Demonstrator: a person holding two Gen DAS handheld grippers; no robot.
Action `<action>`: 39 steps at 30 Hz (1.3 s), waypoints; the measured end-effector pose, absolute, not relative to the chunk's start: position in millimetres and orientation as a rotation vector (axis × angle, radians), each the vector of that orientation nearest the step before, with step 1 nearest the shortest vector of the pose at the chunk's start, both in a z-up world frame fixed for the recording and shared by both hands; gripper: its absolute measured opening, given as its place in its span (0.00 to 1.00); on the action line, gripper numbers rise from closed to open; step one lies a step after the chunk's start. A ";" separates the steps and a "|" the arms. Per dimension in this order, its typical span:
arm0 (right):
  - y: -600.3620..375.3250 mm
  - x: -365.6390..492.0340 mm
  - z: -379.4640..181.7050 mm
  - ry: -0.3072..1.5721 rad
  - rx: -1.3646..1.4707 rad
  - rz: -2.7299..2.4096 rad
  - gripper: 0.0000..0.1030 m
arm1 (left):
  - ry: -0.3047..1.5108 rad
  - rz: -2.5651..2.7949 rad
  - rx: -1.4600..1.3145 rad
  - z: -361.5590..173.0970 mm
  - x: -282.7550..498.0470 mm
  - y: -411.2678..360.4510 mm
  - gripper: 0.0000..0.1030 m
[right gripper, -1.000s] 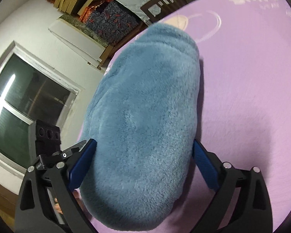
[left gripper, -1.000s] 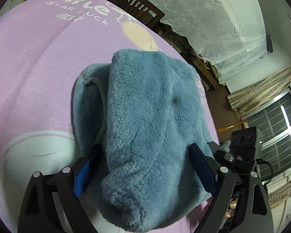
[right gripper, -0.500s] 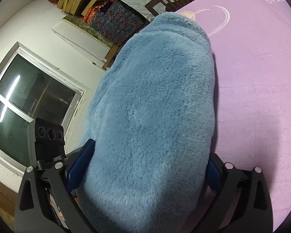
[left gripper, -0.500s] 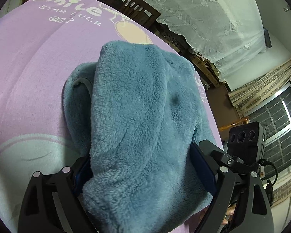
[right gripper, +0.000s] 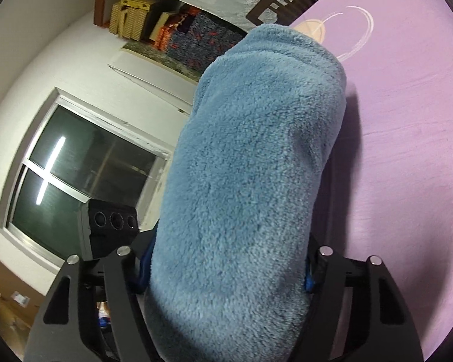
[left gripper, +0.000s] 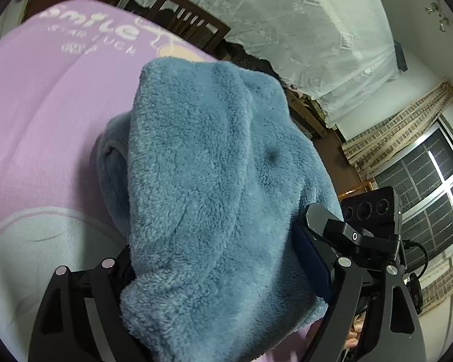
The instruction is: Fold large clothes
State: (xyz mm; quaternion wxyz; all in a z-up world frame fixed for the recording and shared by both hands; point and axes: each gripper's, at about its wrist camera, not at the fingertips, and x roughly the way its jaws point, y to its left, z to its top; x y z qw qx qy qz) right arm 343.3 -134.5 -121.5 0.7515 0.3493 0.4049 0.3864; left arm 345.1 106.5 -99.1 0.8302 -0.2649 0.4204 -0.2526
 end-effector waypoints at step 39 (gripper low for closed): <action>-397.5 44.4 -57.5 0.479 0.899 0.622 0.66 | 0.767 -0.866 -0.161 8.4 142.9 -153.6 0.85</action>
